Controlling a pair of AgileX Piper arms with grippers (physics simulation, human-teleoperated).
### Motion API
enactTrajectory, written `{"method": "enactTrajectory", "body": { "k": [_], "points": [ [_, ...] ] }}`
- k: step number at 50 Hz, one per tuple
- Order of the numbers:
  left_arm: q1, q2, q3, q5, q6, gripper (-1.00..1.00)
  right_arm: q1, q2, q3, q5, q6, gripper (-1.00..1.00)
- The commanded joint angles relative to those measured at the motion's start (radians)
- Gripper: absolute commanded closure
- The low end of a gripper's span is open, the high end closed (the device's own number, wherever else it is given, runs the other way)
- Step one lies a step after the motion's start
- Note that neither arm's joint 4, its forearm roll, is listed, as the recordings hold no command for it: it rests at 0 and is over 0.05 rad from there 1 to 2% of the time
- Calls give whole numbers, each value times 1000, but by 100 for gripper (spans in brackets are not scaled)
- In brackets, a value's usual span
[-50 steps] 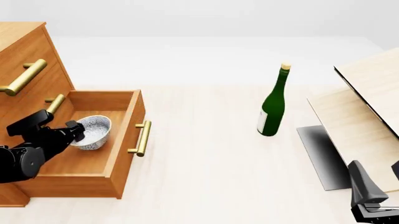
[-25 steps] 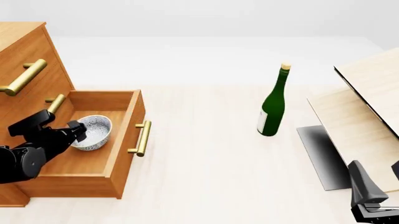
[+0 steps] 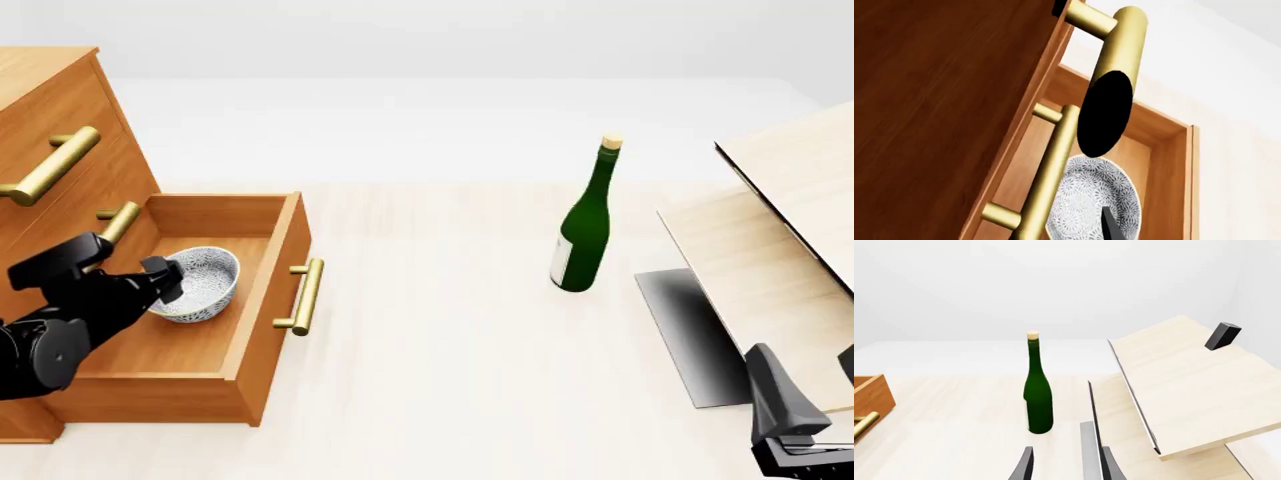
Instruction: Put the bowl in the bottom drawer of the cabinet and close it.
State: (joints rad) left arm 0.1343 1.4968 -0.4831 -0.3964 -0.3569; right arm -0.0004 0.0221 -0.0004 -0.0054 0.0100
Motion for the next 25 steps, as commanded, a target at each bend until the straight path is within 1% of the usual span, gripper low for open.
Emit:
{"method": "enactTrajectory", "body": {
  "k": [1, 14, 16, 19, 25],
  "points": [
    [-28, -116, 24, 51, 2, -100, -2, -12, 0, 7, -3, -100],
    [-52, -224, 48, 101, 7, -100, -2, -9, 0, 5, -3, -100],
    [-56, -260, 47, 119, 23, -100, -2, -9, 0, 4, -3, -100],
    [-74, -269, 51, 124, 24, -100, -2, -8, 0, 4, -3, -100],
    [-91, -348, 67, 158, 41, -100, -2, -8, 0, 4, -3, -100]
  ]
}}
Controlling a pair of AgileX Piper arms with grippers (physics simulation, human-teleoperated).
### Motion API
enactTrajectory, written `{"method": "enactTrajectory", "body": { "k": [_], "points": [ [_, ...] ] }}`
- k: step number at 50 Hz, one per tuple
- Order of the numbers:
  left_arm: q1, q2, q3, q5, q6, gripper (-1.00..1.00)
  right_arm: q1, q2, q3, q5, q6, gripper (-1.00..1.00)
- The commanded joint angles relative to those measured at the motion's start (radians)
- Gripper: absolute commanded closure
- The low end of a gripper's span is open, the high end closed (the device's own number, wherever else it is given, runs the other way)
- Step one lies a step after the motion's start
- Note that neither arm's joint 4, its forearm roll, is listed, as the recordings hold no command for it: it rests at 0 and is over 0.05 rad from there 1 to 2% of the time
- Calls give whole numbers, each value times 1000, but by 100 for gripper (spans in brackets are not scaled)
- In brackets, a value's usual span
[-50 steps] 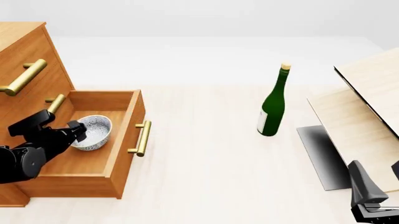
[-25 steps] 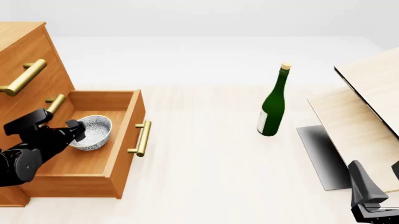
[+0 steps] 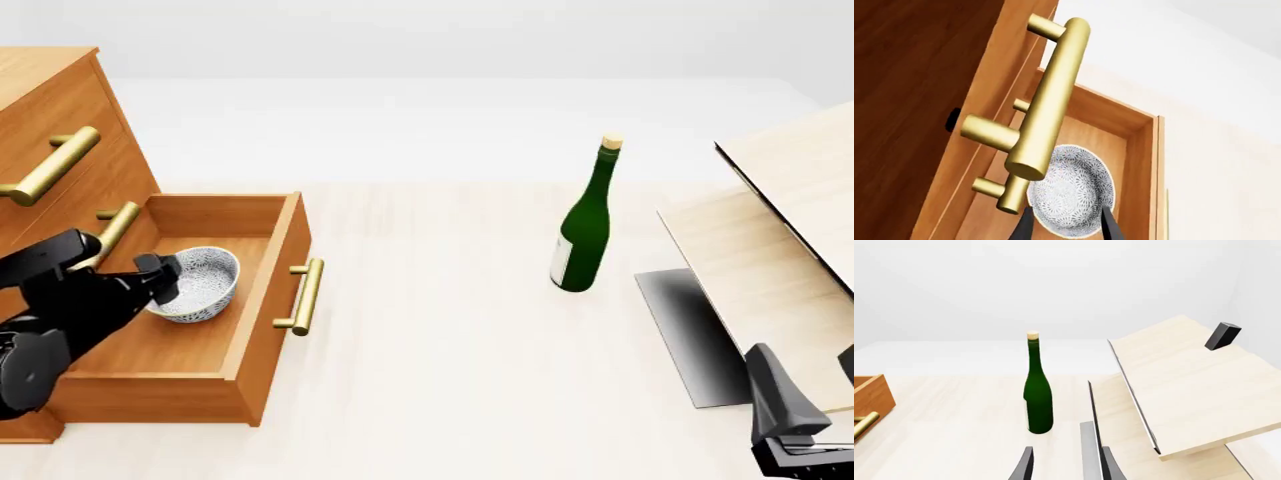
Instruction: Put the bowl in the bottom drawer of the cabinet and close it.
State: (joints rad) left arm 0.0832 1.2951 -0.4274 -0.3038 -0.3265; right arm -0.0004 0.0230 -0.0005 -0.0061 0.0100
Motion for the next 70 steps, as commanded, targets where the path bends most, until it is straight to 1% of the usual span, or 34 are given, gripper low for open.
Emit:
{"method": "enactTrajectory", "body": {
  "k": [1, 5, 13, 15, 17, 18, 22, 24, 31, 38, 43, 49, 52, 54, 70],
  "points": [
    [-39, -147, 11, 66, 10, -100, -2, -9, 0, 4, -3, -100],
    [-59, -204, 20, 91, 29, -100, -2, -9, 0, 5, -3, -100],
    [-91, -271, 36, 126, 38, -100, -2, -9, 0, 4, -3, -100],
    [-121, -313, 43, 140, 42, -100, -2, -9, 0, 5, -3, -100],
    [-123, -325, 47, 146, 47, -100, -2, -9, 0, 4, -3, -100],
    [-140, -345, 55, 153, 49, -100, -2, -9, 0, 4, -3, -100],
    [-157, -377, 62, 168, 57, -100, -2, -9, 0, 4, -3, -100],
    [-173, -420, 62, 195, 69, -100, -2, -9, 0, 4, -3, -100],
    [-248, -495, 63, 238, 91, -100, -2, -9, 0, 4, -3, -100],
    [-276, -543, 67, 269, 103, -100, -1, -9, 0, 4, -3, -100],
    [-317, -582, 68, 291, 120, -100, -2, -9, 0, 5, -3, -100],
    [-338, -589, 70, 293, 126, -100, -2, -9, 0, 5, -3, -100],
    [-368, -588, 79, 283, 128, -100, -2, -9, 0, 4, -3, -100],
    [-391, -580, 84, 271, 125, -100, -2, -9, 0, 4, -3, -100],
    [-471, -516, 94, 215, 161, -100, -2, -9, 0, 5, -3, -100]
  ]
}}
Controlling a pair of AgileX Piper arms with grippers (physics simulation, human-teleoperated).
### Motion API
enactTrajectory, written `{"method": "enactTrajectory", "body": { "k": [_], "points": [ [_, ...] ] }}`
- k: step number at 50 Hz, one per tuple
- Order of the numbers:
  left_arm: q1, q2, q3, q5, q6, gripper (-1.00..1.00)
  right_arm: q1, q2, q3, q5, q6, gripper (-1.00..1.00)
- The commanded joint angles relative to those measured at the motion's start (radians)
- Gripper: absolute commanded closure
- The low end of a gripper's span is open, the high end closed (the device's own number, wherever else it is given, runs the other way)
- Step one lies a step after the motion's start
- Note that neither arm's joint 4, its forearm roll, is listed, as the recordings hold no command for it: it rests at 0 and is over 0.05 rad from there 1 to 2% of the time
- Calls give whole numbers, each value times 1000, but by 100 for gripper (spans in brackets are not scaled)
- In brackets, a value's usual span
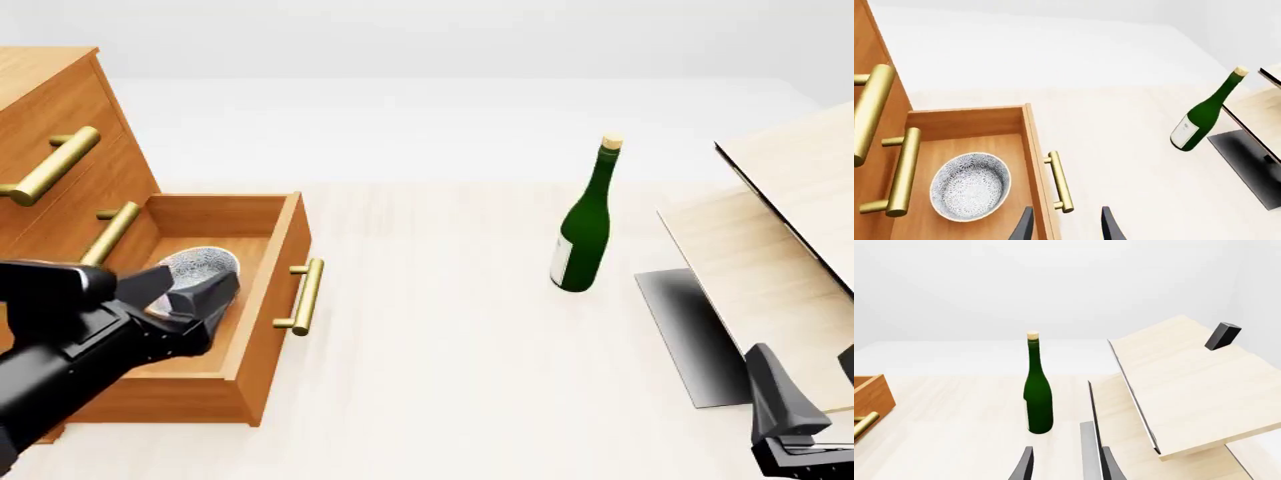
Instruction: Put the bowl in the bottom drawer of the cabinet and close it.
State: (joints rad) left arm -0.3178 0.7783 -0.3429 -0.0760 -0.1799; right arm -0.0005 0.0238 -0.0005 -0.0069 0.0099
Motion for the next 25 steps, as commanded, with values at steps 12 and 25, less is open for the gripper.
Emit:
{"method": "enactTrajectory", "body": {
  "k": [12, 25],
  "points": [
    [-137, 45, 18, -49, 20, -100, -2, -10, 0, 5, -3, -100],
    [-216, 92, 31, -83, 0, -100, -1, -10, 0, 5, -3, -100]
  ]
}}
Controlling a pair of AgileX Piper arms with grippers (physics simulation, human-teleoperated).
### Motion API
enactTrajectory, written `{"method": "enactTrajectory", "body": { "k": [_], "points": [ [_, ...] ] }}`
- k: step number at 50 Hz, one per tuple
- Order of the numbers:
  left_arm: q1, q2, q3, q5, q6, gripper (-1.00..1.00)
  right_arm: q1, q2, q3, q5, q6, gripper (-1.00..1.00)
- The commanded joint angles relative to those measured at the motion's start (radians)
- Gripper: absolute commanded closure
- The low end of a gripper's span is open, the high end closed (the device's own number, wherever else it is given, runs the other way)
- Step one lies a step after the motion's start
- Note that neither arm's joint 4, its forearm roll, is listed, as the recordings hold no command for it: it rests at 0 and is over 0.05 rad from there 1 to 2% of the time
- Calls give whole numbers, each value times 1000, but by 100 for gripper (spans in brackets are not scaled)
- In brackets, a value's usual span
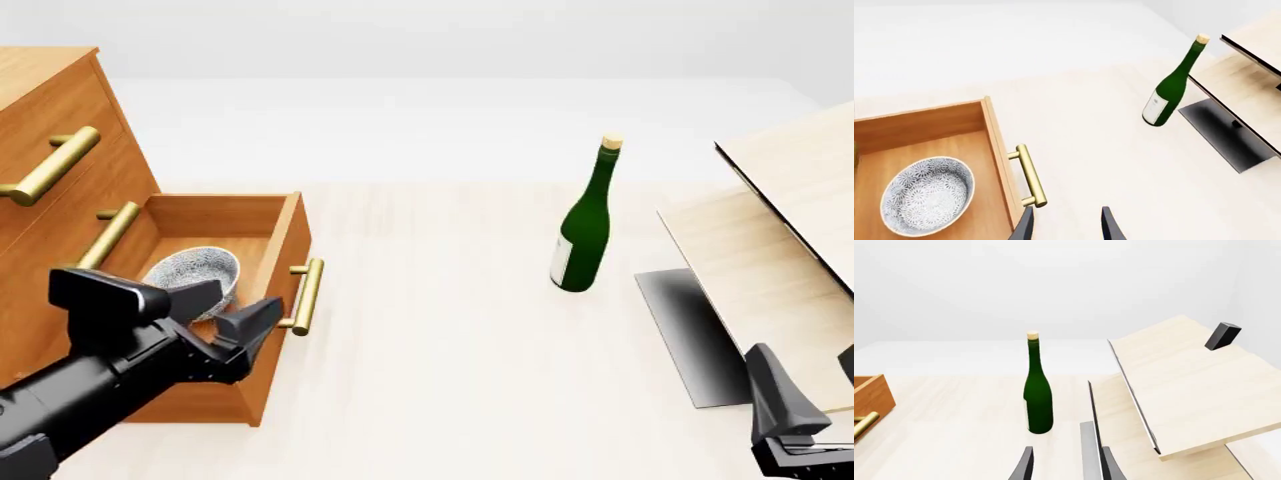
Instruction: Put the bowl in the bottom drawer of the cabinet and close it.
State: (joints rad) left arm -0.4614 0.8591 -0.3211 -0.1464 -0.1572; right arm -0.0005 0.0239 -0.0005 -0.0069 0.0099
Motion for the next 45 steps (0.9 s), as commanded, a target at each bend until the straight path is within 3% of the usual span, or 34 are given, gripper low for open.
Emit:
{"method": "enactTrajectory", "body": {
  "k": [1, 9, 23, 25, 45],
  "points": [
    [-81, 24, 12, -19, -41, -100, -2, -10, 0, 5, -3, -100],
    [-96, 47, 20, -36, -54, -100, -2, -10, 0, 5, -3, -100],
    [-204, 151, 34, -112, -112, -100, -2, -10, 0, 5, -3, -100],
    [-227, 169, 43, -133, -156, -100, -2, -10, 0, 5, -3, -100],
    [-274, 278, 68, -202, -245, -100, -2, -11, 0, 5, -3, -100]
  ]
}}
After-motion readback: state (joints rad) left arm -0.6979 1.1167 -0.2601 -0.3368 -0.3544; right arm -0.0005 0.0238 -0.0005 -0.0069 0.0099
